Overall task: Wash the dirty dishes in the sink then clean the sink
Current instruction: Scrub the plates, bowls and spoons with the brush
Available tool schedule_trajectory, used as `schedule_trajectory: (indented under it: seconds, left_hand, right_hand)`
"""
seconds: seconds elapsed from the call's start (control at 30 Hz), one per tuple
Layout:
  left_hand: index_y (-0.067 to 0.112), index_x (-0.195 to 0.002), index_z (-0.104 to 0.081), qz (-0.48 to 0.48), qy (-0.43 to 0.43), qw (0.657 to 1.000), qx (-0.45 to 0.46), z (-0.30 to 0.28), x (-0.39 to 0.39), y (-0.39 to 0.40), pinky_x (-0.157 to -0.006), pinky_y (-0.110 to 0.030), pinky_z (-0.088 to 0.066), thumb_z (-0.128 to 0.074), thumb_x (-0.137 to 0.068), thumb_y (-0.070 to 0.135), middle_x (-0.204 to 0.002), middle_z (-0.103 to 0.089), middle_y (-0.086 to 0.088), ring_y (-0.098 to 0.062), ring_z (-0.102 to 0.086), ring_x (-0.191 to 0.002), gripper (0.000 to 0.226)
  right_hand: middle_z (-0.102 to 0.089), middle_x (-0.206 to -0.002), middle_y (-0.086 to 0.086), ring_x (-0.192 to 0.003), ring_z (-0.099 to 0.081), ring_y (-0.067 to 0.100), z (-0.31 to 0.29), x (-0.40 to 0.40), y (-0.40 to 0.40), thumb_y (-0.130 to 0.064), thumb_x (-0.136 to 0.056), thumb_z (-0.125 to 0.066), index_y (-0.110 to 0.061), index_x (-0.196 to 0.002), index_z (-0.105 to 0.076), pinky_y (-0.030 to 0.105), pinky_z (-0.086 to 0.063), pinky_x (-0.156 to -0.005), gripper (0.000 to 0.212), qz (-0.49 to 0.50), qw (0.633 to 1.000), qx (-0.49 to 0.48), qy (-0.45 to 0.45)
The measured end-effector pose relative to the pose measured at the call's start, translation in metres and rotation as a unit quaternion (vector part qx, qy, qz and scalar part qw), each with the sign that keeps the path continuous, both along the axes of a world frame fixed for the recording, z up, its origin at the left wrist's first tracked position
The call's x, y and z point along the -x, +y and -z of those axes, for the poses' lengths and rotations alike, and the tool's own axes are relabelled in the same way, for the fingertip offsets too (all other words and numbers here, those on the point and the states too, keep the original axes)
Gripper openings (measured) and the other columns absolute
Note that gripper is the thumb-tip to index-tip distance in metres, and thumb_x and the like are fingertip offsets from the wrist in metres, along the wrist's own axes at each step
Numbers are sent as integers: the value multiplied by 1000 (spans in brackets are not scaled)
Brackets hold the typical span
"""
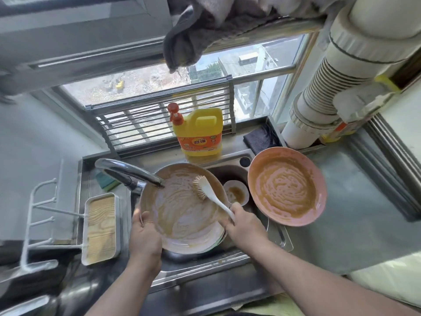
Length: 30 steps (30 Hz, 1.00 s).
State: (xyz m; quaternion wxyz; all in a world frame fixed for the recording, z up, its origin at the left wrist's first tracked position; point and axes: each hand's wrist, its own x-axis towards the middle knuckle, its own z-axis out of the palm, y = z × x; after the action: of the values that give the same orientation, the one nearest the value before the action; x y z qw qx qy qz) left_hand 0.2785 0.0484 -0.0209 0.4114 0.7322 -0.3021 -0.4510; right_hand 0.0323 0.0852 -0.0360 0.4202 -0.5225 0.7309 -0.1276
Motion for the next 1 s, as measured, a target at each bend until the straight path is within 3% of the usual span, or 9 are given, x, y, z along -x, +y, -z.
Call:
schedule_trajectory:
  seconds: [0.1, 0.2, 0.3, 0.4, 0.57, 0.73, 0.83, 0.9, 1.0]
  left_hand:
    - [39, -123, -60, -6, 86, 995, -46, 1, 12, 8, -77, -24, -59, -37, -116, 30, -108, -77, 11, 0, -75, -88, 26]
    - [36, -125, -61, 40, 197, 975, -94, -4, 46, 13, -66, -41, -64, -36, -115, 36, -110, -79, -1, -23, -79, -91, 27]
    - [44, -116, -65, 127, 234, 956, -121, -8, 97, 7, -73, -51, -65, -42, -114, 35, -108, -80, 0, -29, -79, -93, 25]
    - [36, -135, -60, 245, 160, 948, -123, 0, 146, -9, -91, -47, -63, -53, -110, 25, -118, -77, 2, -24, -76, -105, 28]
    - [33, -138, -52, 373, 24, 917, -137, 10, 206, -31, -103, -48, -54, -52, -96, 41, -128, -69, 0, -26, -65, -115, 43]
    - [30, -143, -39, 393, -41, 910, -129, 35, 235, -23, -98, -42, -50, -44, -107, 42, -120, -61, 1, -24, -61, -109, 38]
    - [38, -133, -53, 358, 103, 920, -124, 42, 220, -13, -92, -52, -60, -46, -106, 53, -115, -72, 2, -20, -71, -102, 31]
    - [39, -129, -61, 302, 135, 935, -127, 53, 190, -7, -78, -45, -64, -47, -109, 46, -104, -72, -3, -15, -71, -82, 25]
    - [26, -127, -69, 246, 10, 955, -167, 76, 118, 1, -83, -39, -59, -52, -109, 30, -105, -72, 1, -18, -67, -90, 25]
  right_hand:
    - [-55, -68, -8, -63, -55, 10, -17, 27, 14, -61, -96, -48, -36, -84, -38, 39, -41, -56, 30, -4, 996, 94, 14]
    - [-53, -66, -7, -66, -55, 9, -32, 59, 28, -53, -92, -46, -41, -82, -39, 25, -34, -52, 17, 32, 988, 148, 22]
    - [-54, -66, -3, -67, -47, 20, -30, 106, 36, -38, -97, -56, -32, -84, -44, 43, -39, -67, 19, 107, 986, 107, 65]
    - [-54, -67, -4, -67, -47, 31, -18, 158, 41, -34, -101, -58, -25, -84, -43, 42, -36, -59, 24, 158, 979, 46, 124]
    - [-60, -71, -1, -68, -54, 28, -5, 212, 43, -51, -103, -55, -29, -85, -41, 41, -39, -61, 32, 147, 975, -12, 168]
    - [-61, -92, 7, -93, -61, 40, -11, 238, 49, -48, -104, -54, -25, -95, -49, 42, -40, -71, 26, 145, 969, 14, 201]
    - [-53, -83, 4, -82, -58, 39, -30, 226, 51, -44, -102, -56, -21, -84, -44, 41, -37, -63, 32, 156, 963, 91, 199]
    - [-51, -71, -7, -67, -56, 24, -46, 196, 49, -43, -101, -61, -22, -80, -47, 36, -34, -55, 32, 134, 967, 151, 155]
    - [-51, -70, -9, -62, -50, 11, -55, 125, 39, -42, -96, -62, -33, -69, -37, 21, -36, -55, 38, 54, 983, 170, 46]
